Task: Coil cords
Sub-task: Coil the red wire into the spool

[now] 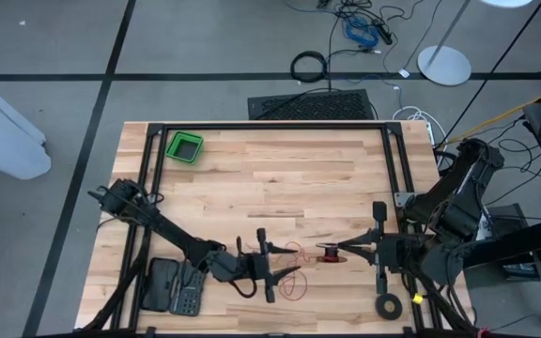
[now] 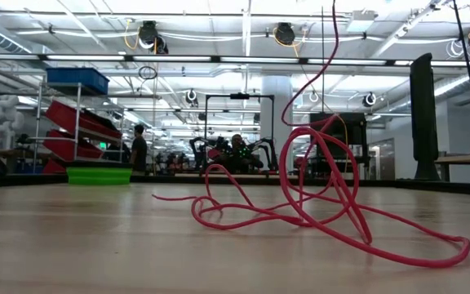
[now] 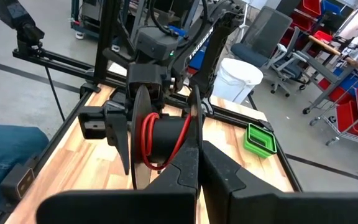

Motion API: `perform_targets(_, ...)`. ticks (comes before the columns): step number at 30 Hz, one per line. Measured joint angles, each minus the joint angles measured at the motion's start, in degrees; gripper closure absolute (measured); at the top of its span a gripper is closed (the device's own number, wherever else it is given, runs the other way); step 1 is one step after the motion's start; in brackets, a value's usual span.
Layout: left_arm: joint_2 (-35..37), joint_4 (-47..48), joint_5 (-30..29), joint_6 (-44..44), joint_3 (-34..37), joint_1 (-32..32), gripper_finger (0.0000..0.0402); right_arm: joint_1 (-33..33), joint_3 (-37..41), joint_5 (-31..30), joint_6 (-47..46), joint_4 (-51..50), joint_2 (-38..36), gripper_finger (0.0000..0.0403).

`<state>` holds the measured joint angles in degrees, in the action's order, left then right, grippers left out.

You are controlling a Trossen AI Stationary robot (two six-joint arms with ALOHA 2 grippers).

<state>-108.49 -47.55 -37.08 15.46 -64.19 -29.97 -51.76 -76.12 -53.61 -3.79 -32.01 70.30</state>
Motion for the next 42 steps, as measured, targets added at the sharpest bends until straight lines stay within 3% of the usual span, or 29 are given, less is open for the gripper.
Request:
perform_targets(27,-0.15,0.02,0.82,-2.68,-0.14,0.32,0.0214,0.45,0.00,-0.04,0.15,0.52,-0.08,0.0403)
perform_targets(37,-0.15,-0.34,0.85,0.35,-0.14,0.59,0.0214,0.45,0.00,-0.05,0.15,0.50,-0.08,0.0403)
perform_targets(42,-0.15,-0.37,3.57,0.37,-0.14,1.85,0.0214,0.45,0.00,-0.04,0.15,0.50,-0.08,0.0403)
